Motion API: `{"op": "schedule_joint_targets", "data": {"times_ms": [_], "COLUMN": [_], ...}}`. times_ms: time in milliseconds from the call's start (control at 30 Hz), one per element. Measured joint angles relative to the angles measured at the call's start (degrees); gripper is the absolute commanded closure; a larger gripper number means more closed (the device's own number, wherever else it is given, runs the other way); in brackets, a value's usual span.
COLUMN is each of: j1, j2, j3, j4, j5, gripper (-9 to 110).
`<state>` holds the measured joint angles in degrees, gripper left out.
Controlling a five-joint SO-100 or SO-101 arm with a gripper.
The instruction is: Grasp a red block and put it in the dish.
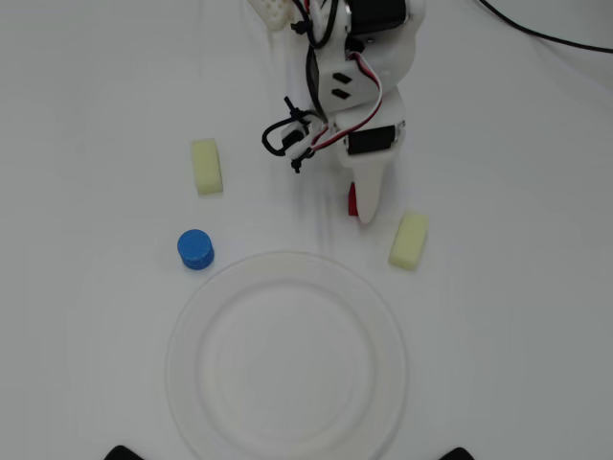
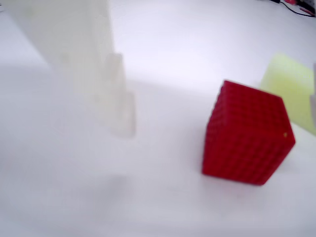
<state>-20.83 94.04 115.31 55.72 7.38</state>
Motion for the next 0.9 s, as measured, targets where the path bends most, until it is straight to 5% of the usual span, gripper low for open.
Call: {"op": "schedule_joint_targets", "data": {"times_ms": [533,900], "j1": [-1.0,3.0], "j2": [-7.2,1.8], "j3": [-4.3,-2.4], "j4": [-2.5,-2.5], "j5": [0.1,-6.1], "gripper": [99,101]}}
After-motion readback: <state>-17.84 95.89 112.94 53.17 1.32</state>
